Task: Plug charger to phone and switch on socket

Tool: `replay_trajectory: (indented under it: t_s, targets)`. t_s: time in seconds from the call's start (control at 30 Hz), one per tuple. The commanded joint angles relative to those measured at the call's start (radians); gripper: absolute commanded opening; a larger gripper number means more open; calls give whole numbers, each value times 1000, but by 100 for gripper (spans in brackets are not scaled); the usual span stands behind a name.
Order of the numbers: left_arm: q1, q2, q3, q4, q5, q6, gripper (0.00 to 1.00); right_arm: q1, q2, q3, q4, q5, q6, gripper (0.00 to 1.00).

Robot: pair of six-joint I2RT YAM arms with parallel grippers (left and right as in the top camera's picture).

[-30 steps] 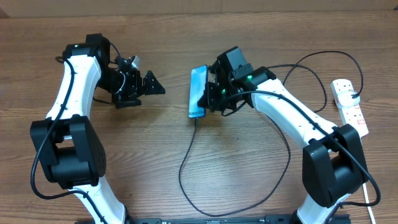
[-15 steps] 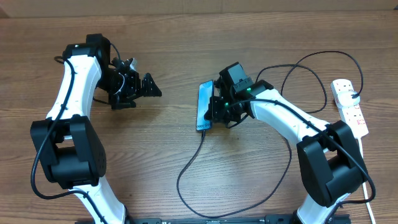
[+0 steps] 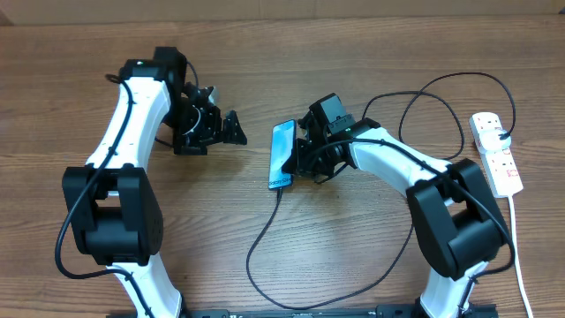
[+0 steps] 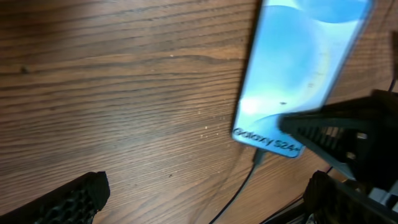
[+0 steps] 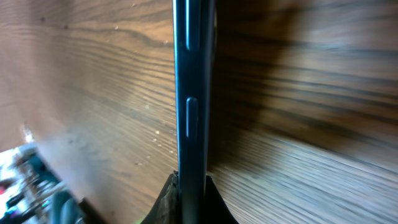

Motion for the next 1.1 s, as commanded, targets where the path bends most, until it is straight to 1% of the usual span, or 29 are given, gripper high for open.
replay_trajectory:
  t_s: [0.0, 0.13, 0.2, 0.23, 0.33, 0.4, 0.5, 0.53, 0.6, 0.8, 0.9, 1.0, 1.07]
  targets:
    - [-18, -11, 6, 0, -11, -14, 100, -1, 60, -5, 20, -26, -5, 4]
    - [-33, -11, 6, 0, -11, -14, 100, -1, 101, -5, 57, -26, -5, 5]
    - [-37, -11, 6, 0, -11, -14, 100, -1, 109, -5, 71, -26, -5, 13]
    - [-38, -11, 6, 0, -11, -14, 100, -1, 109, -5, 74, -26, -5, 19]
    - [-38, -11, 6, 0, -11, -14, 100, -1, 109, -5, 81, -26, -5, 26]
    - [-37, -11, 6, 0, -11, -14, 100, -1, 109, -5, 81, -26, -5, 28]
    - [-37, -11, 6, 0, -11, -14, 100, -1, 109, -5, 81, -25, -5, 43]
    - [-37, -11, 6, 0, -11, -14, 100, -1, 109, -5, 82, -25, -5, 46]
    - [-37, -11, 6, 0, -11, -14, 100, -1, 109, -5, 82, -23, -5, 48]
    - [-37, -11, 6, 0, -14, -14, 100, -1, 109, -5, 79, -18, -4, 49]
    - [-37, -11, 6, -4, -40, -13, 100, -5, 109, -5, 69, -2, 32, 49]
    - [-37, -11, 6, -12, -71, -14, 100, -25, 109, -3, 48, 29, 101, 55]
    - [-37, -11, 6, -14, -82, -14, 100, -41, 108, -3, 40, 27, 105, 58]
